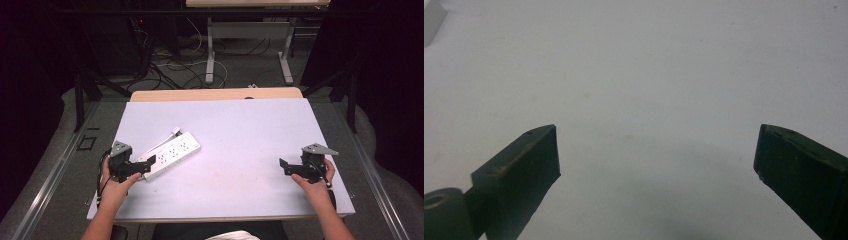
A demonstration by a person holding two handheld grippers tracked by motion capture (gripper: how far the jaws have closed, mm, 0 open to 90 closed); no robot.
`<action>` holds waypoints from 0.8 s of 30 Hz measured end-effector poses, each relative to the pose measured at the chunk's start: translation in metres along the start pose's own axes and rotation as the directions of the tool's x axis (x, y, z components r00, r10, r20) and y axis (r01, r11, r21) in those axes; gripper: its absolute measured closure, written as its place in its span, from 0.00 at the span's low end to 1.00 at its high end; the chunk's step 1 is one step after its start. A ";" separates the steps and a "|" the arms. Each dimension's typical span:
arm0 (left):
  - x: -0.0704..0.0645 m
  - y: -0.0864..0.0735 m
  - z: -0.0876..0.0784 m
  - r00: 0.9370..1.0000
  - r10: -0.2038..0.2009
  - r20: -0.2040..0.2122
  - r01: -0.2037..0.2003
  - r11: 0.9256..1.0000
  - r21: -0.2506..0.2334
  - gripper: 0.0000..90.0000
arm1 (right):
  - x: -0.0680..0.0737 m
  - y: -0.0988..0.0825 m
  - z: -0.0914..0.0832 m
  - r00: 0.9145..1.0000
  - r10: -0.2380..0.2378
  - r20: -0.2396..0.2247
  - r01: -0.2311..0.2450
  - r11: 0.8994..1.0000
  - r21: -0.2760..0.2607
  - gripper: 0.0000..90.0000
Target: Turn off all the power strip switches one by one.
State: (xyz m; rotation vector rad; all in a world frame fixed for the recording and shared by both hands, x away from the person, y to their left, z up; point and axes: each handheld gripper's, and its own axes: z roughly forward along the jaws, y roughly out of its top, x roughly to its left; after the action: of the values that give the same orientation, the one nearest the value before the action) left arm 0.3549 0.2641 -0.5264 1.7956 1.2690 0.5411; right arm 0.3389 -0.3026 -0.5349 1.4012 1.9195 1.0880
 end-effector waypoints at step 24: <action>0.006 0.014 -0.004 0.998 -0.003 -0.066 0.001 1.000 -0.021 0.25 | 0.013 -0.004 -0.008 0.999 -0.040 0.032 0.041 0.999 -0.013 0.06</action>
State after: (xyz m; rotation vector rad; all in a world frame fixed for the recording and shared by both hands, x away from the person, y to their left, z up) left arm 0.3620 0.2693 -0.5135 1.7718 1.3048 0.6143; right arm 0.3262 -0.2933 -0.5332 1.3584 1.9064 1.0517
